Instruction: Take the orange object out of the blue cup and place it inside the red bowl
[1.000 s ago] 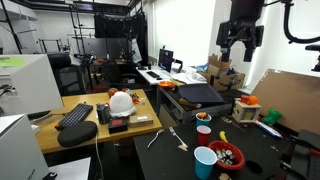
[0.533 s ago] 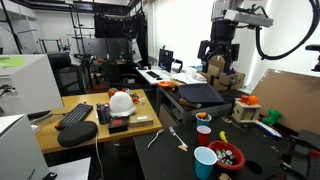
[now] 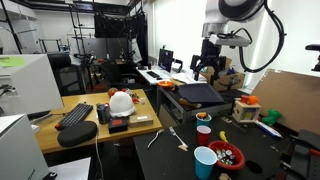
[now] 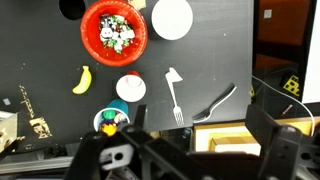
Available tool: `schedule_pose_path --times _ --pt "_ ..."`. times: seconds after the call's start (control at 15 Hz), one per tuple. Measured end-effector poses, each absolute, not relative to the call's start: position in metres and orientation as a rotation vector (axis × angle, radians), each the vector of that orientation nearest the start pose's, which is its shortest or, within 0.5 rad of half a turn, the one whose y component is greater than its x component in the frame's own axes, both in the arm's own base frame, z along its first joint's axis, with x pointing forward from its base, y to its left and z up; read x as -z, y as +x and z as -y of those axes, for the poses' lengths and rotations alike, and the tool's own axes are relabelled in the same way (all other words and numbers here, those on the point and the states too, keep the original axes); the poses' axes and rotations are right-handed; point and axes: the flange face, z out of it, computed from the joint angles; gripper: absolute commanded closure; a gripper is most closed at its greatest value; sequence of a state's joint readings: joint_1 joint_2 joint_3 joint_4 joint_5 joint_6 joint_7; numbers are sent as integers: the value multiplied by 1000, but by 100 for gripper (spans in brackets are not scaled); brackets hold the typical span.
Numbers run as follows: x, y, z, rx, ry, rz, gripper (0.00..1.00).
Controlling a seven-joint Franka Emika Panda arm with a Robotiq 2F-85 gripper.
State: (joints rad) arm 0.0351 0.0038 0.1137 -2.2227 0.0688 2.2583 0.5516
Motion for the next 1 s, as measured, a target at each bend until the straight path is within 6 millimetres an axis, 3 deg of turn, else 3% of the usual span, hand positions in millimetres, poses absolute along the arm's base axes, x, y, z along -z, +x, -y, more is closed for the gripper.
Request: schedule_pose_path --times 0.33,0.67,1.0 --pt "-354 551 -28 14 -2974 -829 0" --pt "-318 563 25 -20 -2945 -981 0" --pt "-273 568 44 -70 -2951 -1036 0"
